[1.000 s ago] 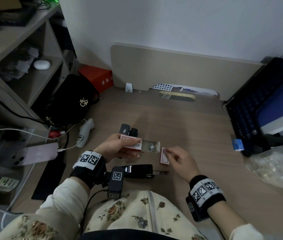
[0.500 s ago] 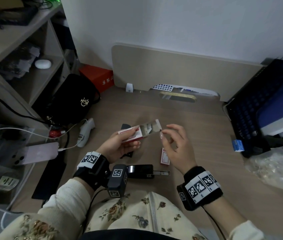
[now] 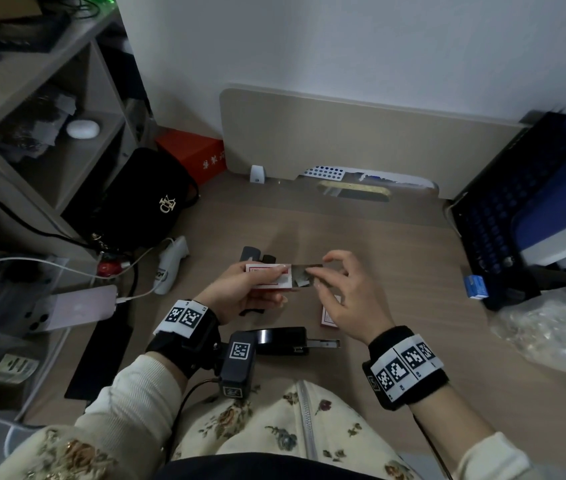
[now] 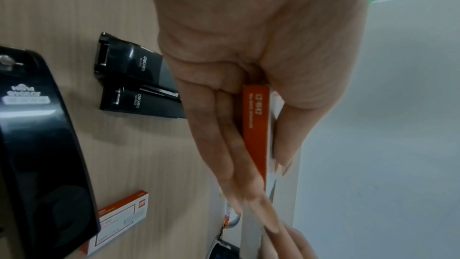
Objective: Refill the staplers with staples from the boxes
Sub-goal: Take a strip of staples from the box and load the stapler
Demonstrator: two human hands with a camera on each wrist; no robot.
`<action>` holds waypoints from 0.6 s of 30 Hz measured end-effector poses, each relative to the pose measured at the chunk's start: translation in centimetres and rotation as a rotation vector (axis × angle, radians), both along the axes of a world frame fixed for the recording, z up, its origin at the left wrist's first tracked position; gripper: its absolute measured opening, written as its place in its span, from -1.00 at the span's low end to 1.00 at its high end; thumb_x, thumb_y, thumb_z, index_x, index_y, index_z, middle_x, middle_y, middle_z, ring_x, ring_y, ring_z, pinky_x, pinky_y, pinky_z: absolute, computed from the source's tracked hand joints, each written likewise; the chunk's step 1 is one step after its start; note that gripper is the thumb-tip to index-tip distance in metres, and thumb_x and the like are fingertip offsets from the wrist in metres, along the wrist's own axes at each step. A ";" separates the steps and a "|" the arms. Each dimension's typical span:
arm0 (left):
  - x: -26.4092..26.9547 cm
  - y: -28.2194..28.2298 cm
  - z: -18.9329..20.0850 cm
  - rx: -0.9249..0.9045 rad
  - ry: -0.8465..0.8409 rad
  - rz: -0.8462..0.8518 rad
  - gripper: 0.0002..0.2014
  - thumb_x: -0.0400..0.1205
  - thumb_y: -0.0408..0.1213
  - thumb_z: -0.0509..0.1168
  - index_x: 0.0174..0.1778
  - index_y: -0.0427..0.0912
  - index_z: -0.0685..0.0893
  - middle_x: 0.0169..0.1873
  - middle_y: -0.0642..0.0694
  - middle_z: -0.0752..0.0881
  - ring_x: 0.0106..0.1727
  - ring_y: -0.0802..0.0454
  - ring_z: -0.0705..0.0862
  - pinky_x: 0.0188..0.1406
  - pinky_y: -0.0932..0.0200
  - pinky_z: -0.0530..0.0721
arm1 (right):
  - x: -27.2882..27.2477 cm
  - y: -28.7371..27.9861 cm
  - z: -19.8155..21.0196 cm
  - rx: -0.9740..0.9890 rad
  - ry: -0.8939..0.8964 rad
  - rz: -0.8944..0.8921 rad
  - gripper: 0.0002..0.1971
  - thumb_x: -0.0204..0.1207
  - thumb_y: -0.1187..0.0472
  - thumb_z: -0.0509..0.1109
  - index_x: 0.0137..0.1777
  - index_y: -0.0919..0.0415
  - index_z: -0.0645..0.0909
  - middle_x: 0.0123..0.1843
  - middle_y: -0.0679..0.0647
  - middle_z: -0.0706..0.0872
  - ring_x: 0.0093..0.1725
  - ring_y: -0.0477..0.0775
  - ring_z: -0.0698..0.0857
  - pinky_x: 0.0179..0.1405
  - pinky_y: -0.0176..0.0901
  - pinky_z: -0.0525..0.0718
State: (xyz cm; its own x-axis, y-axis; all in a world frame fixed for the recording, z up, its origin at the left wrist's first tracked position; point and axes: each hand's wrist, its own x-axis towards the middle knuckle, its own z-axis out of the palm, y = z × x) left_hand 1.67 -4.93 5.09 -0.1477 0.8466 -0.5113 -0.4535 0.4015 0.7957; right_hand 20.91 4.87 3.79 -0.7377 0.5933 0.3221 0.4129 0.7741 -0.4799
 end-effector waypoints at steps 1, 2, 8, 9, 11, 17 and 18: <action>-0.1 -0.1 -0.1 -0.004 -0.004 0.006 -0.77 0.62 -0.26 0.36 0.13 -0.29 0.72 -0.34 -0.18 0.79 -0.42 0.02 0.77 -0.33 0.19 0.80 | 0.2 0.1 0.0 -0.010 0.003 -0.007 -0.67 0.52 -0.03 0.22 0.13 0.02 0.73 0.21 -0.07 0.53 -0.17 -0.18 0.49 -0.31 -0.33 0.55; -0.2 -0.1 -0.2 -0.006 -0.009 0.010 -0.77 0.62 -0.26 0.36 0.14 -0.28 0.72 -0.34 -0.18 0.80 -0.42 0.02 0.77 -0.32 0.19 0.80 | 0.4 0.1 -0.1 -0.016 -0.002 -0.015 -0.68 0.51 -0.03 0.23 0.11 0.02 0.74 0.21 -0.08 0.53 -0.17 -0.20 0.48 -0.30 -0.41 0.49; -0.2 -0.1 -0.5 -0.024 0.001 -0.034 -0.80 0.60 -0.25 0.37 0.09 -0.24 0.75 -0.32 -0.19 0.80 -0.40 0.02 0.79 -0.32 0.19 0.81 | 0.7 0.3 0.0 -0.046 0.021 -0.012 -0.77 0.52 0.03 0.32 0.09 0.00 0.72 0.21 -0.11 0.53 -0.12 -0.22 0.52 -0.28 -0.39 0.50; -0.2 -0.1 -0.5 -0.027 0.006 -0.045 -0.80 0.60 -0.25 0.37 0.08 -0.24 0.75 -0.32 -0.19 0.81 -0.40 0.01 0.79 -0.32 0.19 0.81 | 0.6 0.2 0.1 -0.052 0.025 0.006 -0.76 0.53 0.00 0.30 0.10 -0.01 0.72 0.21 -0.12 0.53 -0.13 -0.23 0.52 -0.27 -0.43 0.49; -0.2 -0.2 -0.5 -0.029 0.009 -0.057 -0.82 0.62 -0.29 0.34 0.08 -0.25 0.74 -0.32 -0.19 0.80 -0.41 0.02 0.79 -0.37 0.20 0.79 | 0.5 0.3 0.2 -0.046 -0.014 0.052 -0.72 0.52 -0.08 0.26 0.08 -0.05 0.73 0.23 -0.14 0.52 -0.17 -0.25 0.48 -0.29 -0.45 0.46; -0.3 -0.3 -0.7 -0.033 0.019 -0.068 -0.82 0.65 -0.33 0.32 0.11 -0.26 0.74 -0.30 -0.20 0.81 -0.43 0.03 0.78 -0.43 0.24 0.76 | 0.8 0.9 -0.4 -0.134 -0.094 0.158 -0.83 0.49 0.00 0.43 0.03 -0.07 0.77 0.25 -0.22 0.51 -0.12 -0.18 0.52 -0.14 -0.20 0.62; -0.3 -0.3 -0.8 -0.036 0.014 -0.064 -0.83 0.65 -0.33 0.32 0.09 -0.25 0.74 -0.31 -0.19 0.81 -0.43 0.04 0.78 -0.43 0.24 0.76 | 0.9 0.9 -0.5 -0.141 -0.085 0.159 -0.85 0.49 0.03 0.45 0.02 -0.06 0.77 0.23 -0.24 0.51 -0.13 -0.20 0.52 -0.12 -0.22 0.62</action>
